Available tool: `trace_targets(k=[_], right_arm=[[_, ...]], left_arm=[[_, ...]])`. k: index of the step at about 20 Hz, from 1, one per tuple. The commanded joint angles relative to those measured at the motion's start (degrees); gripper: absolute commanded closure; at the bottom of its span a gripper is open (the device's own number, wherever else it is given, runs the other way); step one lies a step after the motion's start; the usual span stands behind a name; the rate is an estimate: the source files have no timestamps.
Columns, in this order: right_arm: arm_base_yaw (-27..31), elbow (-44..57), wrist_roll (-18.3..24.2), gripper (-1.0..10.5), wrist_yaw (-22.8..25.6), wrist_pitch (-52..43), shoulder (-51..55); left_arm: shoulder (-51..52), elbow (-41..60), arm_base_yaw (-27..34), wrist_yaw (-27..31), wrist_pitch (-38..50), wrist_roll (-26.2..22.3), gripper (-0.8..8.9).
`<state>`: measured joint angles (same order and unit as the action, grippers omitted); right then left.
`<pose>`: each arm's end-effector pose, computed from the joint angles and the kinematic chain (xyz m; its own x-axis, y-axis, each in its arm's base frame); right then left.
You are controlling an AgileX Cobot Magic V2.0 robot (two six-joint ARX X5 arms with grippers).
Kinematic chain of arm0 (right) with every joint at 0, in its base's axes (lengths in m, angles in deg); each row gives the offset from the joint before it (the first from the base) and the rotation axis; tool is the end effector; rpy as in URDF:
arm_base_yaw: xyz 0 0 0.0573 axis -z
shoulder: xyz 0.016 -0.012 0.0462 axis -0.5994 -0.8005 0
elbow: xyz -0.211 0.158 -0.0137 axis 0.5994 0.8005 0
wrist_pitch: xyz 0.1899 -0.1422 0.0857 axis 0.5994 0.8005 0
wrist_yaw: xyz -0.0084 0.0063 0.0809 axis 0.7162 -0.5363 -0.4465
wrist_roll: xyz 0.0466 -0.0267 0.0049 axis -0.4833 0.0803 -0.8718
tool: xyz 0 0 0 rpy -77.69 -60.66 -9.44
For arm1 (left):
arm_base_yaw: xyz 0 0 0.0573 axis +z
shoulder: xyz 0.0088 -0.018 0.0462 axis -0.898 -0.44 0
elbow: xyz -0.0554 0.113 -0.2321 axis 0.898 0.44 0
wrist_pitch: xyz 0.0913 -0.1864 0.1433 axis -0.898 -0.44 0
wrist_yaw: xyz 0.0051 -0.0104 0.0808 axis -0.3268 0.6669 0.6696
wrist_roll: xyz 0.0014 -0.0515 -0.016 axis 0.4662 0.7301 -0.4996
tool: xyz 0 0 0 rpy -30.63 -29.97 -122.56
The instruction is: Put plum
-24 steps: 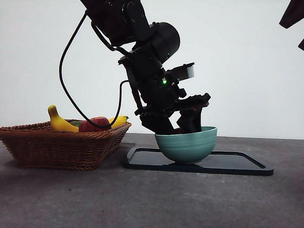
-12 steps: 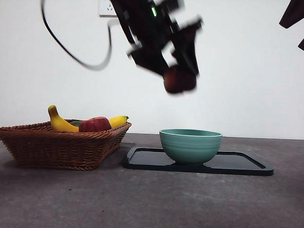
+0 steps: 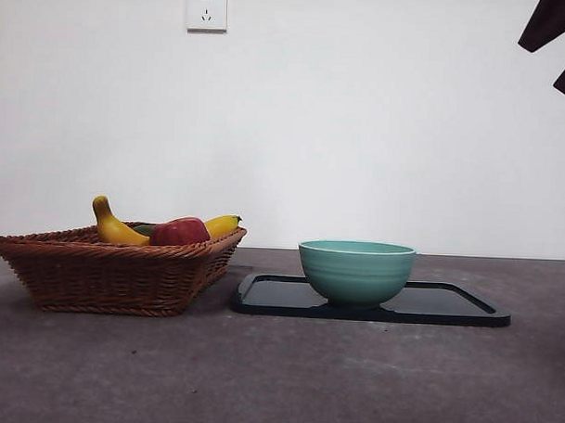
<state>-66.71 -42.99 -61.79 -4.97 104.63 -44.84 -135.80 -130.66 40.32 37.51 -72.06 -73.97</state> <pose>0.1108 0.0740 0.2927 0.4491 0.6145 -0.6486 -0.5762 0.7540 0.3154 0.2289 -0.1055 0.4347 0.7162 -0.5059 -0.4808 0.5651 0.8246 -0.0260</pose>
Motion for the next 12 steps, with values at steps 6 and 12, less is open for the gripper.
trace_targets(k=[6,12], right_arm=[[-0.3,-0.4,0.0,7.0,0.0,-0.7,-0.2],[-0.3,-0.4,-0.2,7.0,0.0,-0.6,-0.2]], left_arm=[[6.6,24.5,5.2,-3.6,15.0,-0.1,5.70],[2.0,37.6,6.8,-3.5,31.1,0.1,5.70]])
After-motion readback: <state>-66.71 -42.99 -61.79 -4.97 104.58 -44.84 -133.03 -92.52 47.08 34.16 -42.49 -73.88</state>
